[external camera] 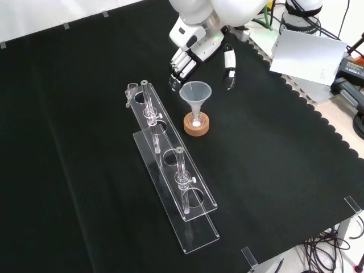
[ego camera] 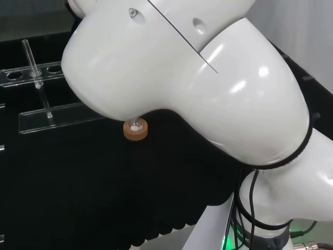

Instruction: Remove the funnel from the round-bottom flask.

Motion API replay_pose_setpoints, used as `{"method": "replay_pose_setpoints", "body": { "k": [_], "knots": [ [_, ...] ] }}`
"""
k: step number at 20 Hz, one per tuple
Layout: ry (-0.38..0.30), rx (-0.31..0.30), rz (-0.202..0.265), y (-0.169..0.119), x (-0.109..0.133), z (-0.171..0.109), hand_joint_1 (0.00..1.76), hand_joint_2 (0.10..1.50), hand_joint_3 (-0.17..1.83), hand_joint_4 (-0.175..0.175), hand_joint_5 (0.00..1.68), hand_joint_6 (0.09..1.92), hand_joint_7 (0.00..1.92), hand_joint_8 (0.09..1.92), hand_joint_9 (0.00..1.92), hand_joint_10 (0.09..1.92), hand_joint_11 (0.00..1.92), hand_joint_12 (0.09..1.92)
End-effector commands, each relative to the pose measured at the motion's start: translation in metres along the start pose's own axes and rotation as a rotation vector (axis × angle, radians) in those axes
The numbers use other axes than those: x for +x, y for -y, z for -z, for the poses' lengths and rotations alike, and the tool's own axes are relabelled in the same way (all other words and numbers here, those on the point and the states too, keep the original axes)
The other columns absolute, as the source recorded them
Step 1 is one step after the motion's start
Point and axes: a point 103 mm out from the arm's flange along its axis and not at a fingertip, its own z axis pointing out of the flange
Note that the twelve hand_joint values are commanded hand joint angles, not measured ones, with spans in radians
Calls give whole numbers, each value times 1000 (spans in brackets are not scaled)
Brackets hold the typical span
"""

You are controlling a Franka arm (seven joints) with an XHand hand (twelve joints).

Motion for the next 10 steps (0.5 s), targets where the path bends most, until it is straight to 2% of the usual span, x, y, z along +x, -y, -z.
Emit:
{"method": "replay_pose_setpoints", "body": {
  "k": [1,5,7,10],
  "knots": [
    [13,8,-3,-8,-3,-9,640,664,226,-32,113,87,0,532,157,860,224,1511],
    [18,6,-11,-13,-3,-14,645,668,228,-31,116,87,0,537,162,858,225,1508],
    [14,16,3,-15,-3,-16,647,669,229,-31,117,87,0,538,163,858,225,1507],
    [18,34,2,-26,-5,-24,650,670,230,-31,117,87,0,541,167,857,230,1505]
  ]
}}
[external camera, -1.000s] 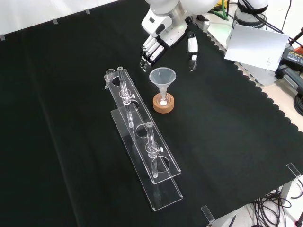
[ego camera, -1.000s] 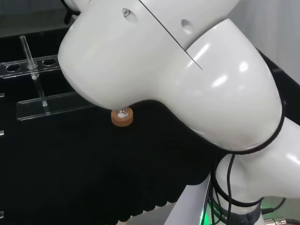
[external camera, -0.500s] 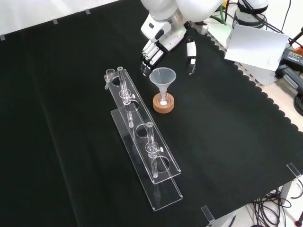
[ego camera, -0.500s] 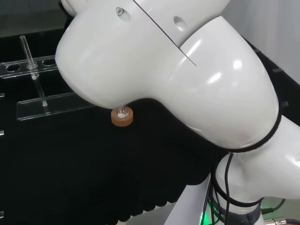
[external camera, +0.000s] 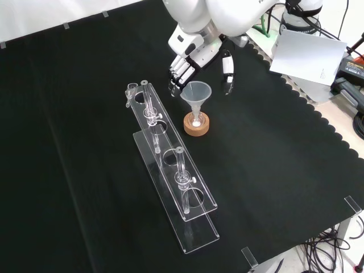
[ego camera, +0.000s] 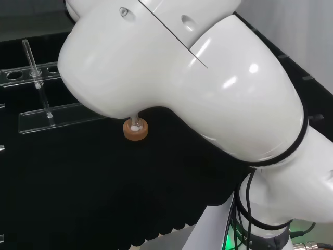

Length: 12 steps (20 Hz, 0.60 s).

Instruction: Remove the funnel from the round-bottom flask.

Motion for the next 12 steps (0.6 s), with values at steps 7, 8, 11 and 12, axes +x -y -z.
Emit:
{"method": "replay_pose_setpoints", "body": {
  "k": [7,8,11,12],
  "knots": [
    [13,1,-5,-24,-3,-25,678,673,251,-31,131,87,0,629,262,827,233,1495],
    [18,-2,-8,-25,-3,-25,683,674,256,-31,136,87,0,644,274,818,233,1493],
    [25,-20,-13,-27,-2,-25,710,676,283,-30,160,87,7,693,306,783,234,1481],
    [30,-28,-15,-27,-2,-25,720,673,299,-30,171,87,17,708,326,766,240,1473]
  ]
}}
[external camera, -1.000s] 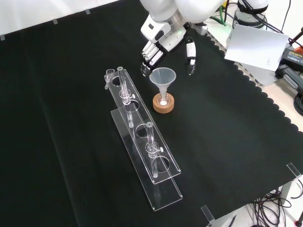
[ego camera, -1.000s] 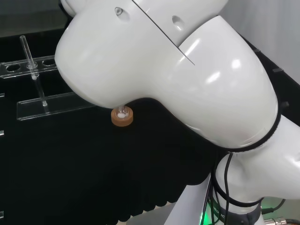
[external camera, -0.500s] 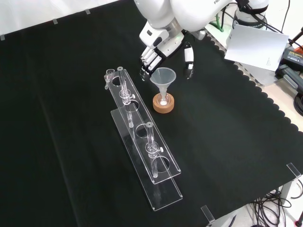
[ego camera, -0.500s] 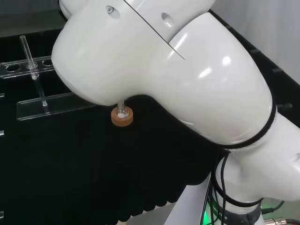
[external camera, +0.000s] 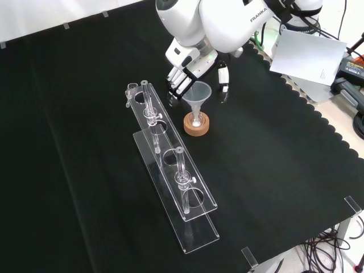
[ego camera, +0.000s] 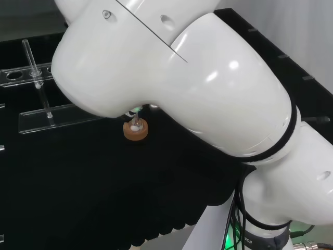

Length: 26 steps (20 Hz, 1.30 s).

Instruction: Remove the funnel from the round-bottom flask.

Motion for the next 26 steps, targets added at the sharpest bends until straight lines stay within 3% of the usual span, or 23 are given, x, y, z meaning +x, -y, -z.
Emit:
{"method": "replay_pose_setpoints", "body": {
  "k": [1,7,12,15,19,26],
  "knots": [
    [16,-39,-11,-3,1,0,729,671,312,-30,181,87,26,718,343,755,245,1468],
    [55,-95,-33,-3,2,3,802,657,453,-40,314,87,196,728,591,636,372,1369],
    [78,-154,-68,-2,3,8,819,705,552,-44,564,101,571,732,895,552,542,1278],
    [89,-171,-77,1,4,15,833,754,561,-39,685,305,702,712,1026,473,637,1229],
    [100,-154,-80,5,10,27,839,784,570,-43,669,581,743,726,1111,415,722,1171],
    [142,-136,-97,18,19,51,836,793,582,-45,666,684,750,745,1135,407,750,1154]
  ]
}}
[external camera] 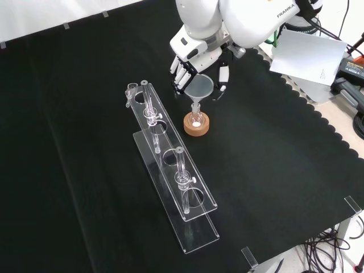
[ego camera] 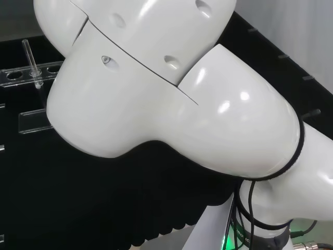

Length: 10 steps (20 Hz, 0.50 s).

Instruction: Remove the funnel from the round-bottom flask.

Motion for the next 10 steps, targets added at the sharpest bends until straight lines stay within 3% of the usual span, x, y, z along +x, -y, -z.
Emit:
{"method": "replay_pose_setpoints", "body": {
  "k": [1,10],
  "knots": [
    [28,17,-22,12,3,25,836,794,583,-45,668,688,751,746,1137,408,751,1154],
    [52,-12,-46,33,5,55,826,794,591,-46,671,731,747,758,1145,407,757,1149]
  ]
}}
